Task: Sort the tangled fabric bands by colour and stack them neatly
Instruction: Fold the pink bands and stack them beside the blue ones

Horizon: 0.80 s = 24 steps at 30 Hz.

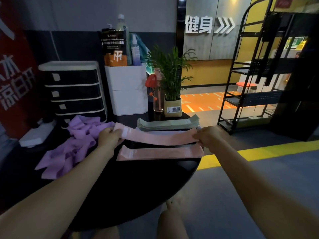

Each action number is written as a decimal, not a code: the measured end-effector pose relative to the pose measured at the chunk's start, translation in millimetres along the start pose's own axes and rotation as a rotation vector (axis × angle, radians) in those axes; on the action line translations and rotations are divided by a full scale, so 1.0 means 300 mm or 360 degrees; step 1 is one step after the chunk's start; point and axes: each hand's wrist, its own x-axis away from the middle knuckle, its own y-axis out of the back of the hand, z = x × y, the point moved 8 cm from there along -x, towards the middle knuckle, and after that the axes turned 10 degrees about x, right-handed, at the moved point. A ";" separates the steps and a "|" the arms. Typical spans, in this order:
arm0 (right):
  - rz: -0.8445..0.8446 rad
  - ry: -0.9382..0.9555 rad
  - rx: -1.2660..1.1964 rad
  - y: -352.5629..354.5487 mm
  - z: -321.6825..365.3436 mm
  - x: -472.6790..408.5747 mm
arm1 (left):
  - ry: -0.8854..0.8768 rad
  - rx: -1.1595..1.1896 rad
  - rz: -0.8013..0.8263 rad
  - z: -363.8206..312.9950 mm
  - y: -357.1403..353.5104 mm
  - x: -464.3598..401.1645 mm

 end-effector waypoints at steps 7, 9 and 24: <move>-0.0277 0.0077 0.0435 0.002 -0.069 -0.017 | -0.0379 -0.1127 -0.0007 0.017 -0.008 0.046; -0.0321 0.0086 0.0524 0.005 -0.081 -0.015 | -0.0386 -0.1177 0.0022 0.044 -0.001 0.043; -0.0429 0.0086 0.0740 -0.017 -0.118 0.018 | -0.0311 -0.1075 -0.0015 0.093 0.041 0.043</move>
